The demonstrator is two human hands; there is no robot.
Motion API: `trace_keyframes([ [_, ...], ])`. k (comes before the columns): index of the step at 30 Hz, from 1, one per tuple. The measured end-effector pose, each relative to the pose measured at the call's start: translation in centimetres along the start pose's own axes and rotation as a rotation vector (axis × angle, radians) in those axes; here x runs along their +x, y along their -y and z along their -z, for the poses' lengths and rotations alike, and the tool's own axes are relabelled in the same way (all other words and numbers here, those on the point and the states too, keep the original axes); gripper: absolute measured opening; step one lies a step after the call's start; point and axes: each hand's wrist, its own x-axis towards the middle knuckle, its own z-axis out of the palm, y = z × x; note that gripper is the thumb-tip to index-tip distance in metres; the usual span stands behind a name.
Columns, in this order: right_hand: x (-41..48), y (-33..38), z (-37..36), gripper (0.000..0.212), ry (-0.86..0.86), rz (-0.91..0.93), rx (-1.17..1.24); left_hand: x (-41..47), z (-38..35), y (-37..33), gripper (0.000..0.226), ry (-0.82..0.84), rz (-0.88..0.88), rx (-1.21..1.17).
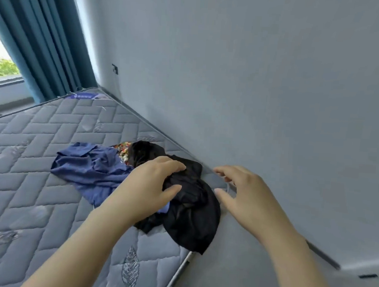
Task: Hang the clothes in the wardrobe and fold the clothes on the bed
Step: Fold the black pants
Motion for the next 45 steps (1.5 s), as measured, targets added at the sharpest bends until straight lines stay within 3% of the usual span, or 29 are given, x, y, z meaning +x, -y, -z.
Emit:
trace_keyframes([
  [10, 2.9, -8.6, -7.8, 0.04, 0.008, -0.072, -0.087, 5.2, -9.6, 6.9, 0.04, 0.135, -0.109, 0.136],
  [15, 5.4, -12.7, -18.4, 0.037, 0.011, -0.068, -0.106, 6.8, -16.6, 14.8, 0.04, 0.219, -0.157, 0.195],
  [23, 9.3, -16.6, -39.7, 0.031, 0.03, -0.189, -0.157, 9.7, -28.0, 33.7, 0.04, 0.387, -0.29, 0.267],
  [27, 11.0, -13.4, -41.8, 0.031, 0.076, -0.303, -0.076, 10.6, -25.8, 38.5, 0.043, 0.434, -0.236, 0.261],
  [32, 14.5, -11.0, -44.2, 0.014, 0.181, -0.274, -0.175, 12.4, -26.8, 43.2, 0.045, 0.458, -0.343, 0.245],
  [38, 17.1, -10.4, -46.0, 0.034, 0.2, -0.345, -0.119, 15.3, -29.4, 45.9, 0.048, 0.432, -0.348, 0.203],
  [42, 18.1, -10.9, -46.6, 0.038, 0.189, -0.34, -0.132, 18.5, -32.2, 45.9, 0.044, 0.418, -0.359, 0.273],
  [45, 18.2, -11.2, -47.1, 0.039, 0.175, -0.349, -0.133, 20.5, -34.1, 46.0, 0.054, 0.403, -0.31, 0.316],
])
